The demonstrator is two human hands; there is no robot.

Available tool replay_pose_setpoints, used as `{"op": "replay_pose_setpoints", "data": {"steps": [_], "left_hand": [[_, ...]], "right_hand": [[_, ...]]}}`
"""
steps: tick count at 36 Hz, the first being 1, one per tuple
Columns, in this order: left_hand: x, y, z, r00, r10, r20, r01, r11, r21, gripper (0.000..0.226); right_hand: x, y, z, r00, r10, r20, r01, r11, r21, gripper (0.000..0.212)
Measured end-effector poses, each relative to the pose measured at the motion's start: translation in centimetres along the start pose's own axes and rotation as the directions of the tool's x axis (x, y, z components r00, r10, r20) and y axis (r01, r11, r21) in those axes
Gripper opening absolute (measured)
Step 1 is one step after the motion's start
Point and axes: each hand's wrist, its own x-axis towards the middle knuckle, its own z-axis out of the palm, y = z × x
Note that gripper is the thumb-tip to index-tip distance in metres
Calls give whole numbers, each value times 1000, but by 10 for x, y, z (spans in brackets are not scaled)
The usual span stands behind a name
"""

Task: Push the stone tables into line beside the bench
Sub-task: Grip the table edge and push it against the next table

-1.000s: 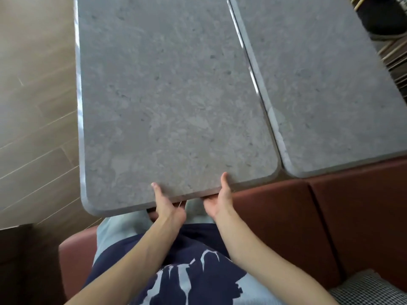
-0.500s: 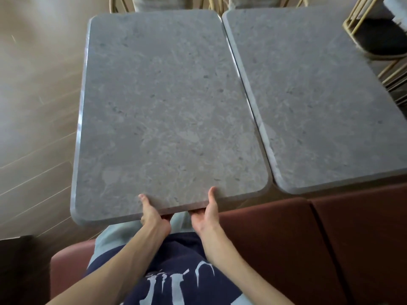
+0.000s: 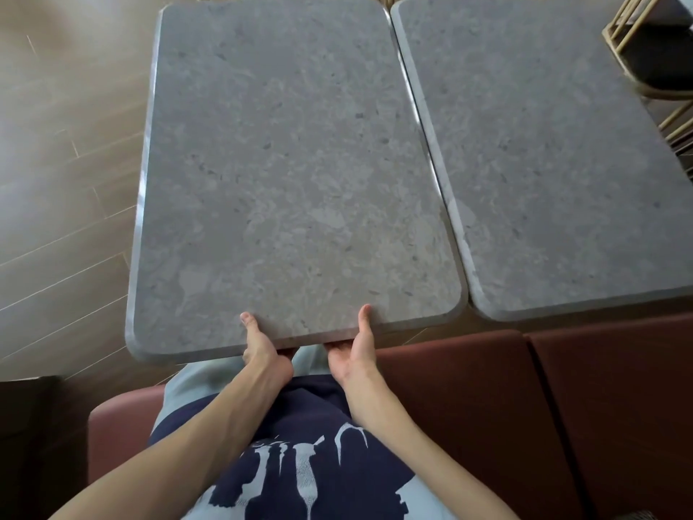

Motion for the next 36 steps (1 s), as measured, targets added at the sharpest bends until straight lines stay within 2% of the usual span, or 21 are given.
{"op": "replay_pose_setpoints", "data": {"steps": [9, 28, 33, 36], "left_hand": [[-1, 1, -2, 999, -26, 25, 26, 1000, 4, 74], [-13, 4, -4, 996, -71, 55, 73, 997, -22, 65], [-21, 12, 4, 993, -112, -31, 114, 989, 91, 61], [-32, 26, 14, 980, -174, -94, 189, 963, 190, 50]], "right_hand": [[-3, -1, 1, 1000, 2, -23, -3, 1000, -12, 71], [0, 0, 1, 1000, 6, -14, -6, 1000, -6, 57], [0, 0, 6, 998, -1, -58, 0, 1000, -27, 57], [-4, -3, 13, 988, -20, -152, 5, 995, -99, 56]]}}
